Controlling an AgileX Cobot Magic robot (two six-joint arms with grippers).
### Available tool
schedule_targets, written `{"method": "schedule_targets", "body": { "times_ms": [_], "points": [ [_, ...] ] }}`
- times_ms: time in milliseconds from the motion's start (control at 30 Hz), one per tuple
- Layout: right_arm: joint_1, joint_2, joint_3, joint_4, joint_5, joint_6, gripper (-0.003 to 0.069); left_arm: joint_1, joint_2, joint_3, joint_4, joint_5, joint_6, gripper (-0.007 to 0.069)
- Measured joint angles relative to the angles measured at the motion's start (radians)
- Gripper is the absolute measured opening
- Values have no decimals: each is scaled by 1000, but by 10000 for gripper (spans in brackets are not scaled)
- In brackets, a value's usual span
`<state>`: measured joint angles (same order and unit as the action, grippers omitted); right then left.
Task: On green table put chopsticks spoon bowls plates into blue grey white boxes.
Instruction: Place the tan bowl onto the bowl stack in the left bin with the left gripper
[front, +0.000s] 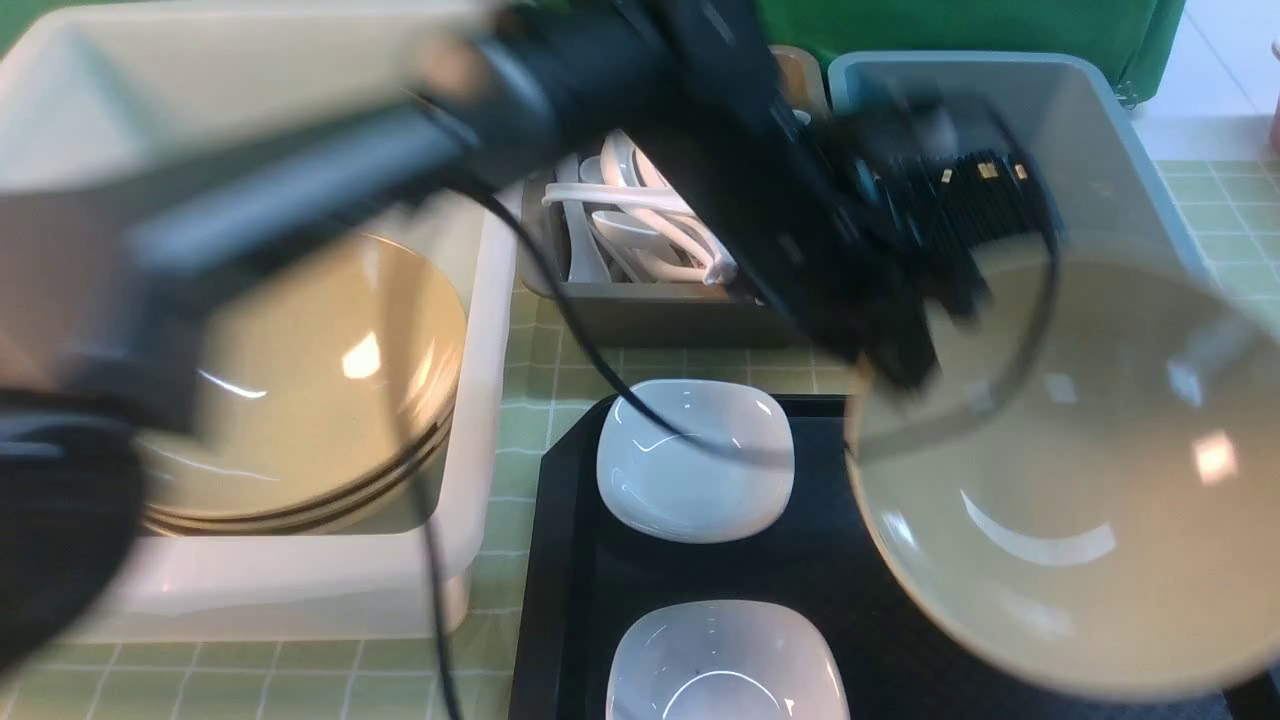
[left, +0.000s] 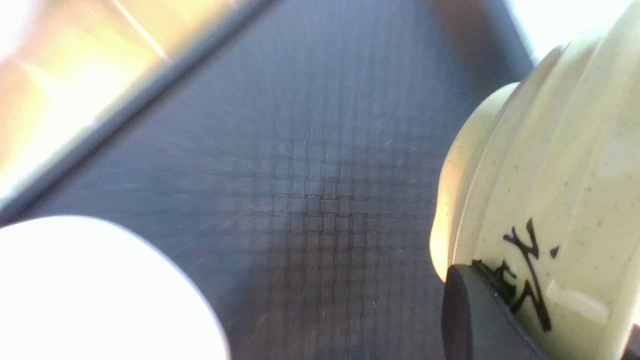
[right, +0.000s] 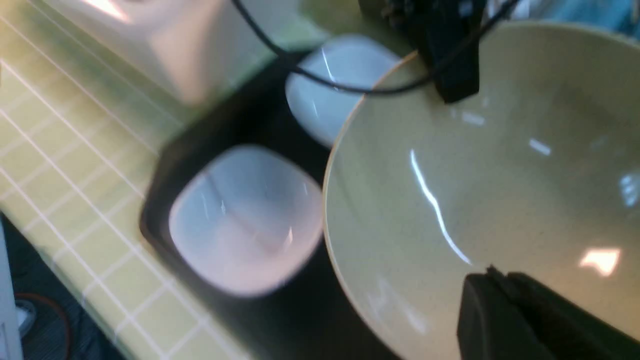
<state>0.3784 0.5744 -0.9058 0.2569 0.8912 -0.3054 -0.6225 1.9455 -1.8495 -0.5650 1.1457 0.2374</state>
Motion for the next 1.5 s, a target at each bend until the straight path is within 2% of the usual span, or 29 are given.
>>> {"method": "schedule_targets", "body": {
  "times_ms": [133,167,200,300,333,367,400,533,633,700,800,867,1067,1200,1367,1500],
  "points": [
    [0,37,-49,100,-18,-128,37,108,-132,-3,43,75,11,16],
    [0,72,-62,156,-22,-184,38,185,-201,-4,72,103,26,16],
    [0,77,-62,163,-23,-191,38,195,-217,-4,78,106,28,16],
    [0,188,-64,323,-27,-340,44,395,-363,18,94,117,38,16],
    [0,194,-64,323,-27,-350,44,408,-371,22,94,117,38,16],
    [1,246,-64,422,-29,-425,46,509,-432,59,87,113,38,16],
    [1,252,-64,433,-29,-435,46,535,-439,72,86,111,38,16],
    [1,398,-92,654,-34,-644,54,831,-559,258,72,120,34,16],
    [1,476,-118,716,-33,-716,57,1002,-571,395,75,115,21,16],
    [2,512,-133,726,-33,-739,57,1079,-561,474,93,94,1,16],
    [24,559,-152,730,-37,-756,57,1127,-530,566,117,57,-26,16],
    [44,580,-159,732,-39,-771,57,1125,-512,602,117,42,-30,16],
    [104,615,-163,738,-67,-791,65,1080,-452,677,87,3,-50,16],
    [111,617,-164,738,-87,-793,71,1054,-431,684,125,-19,-98,22],
    [111,637,-164,739,-108,-764,85,997,-433,684,182,-42,-143,130],
    [111,670,-159,734,-132,-737,104,941,-433,684,275,-51,-205,302]
  ]
}}
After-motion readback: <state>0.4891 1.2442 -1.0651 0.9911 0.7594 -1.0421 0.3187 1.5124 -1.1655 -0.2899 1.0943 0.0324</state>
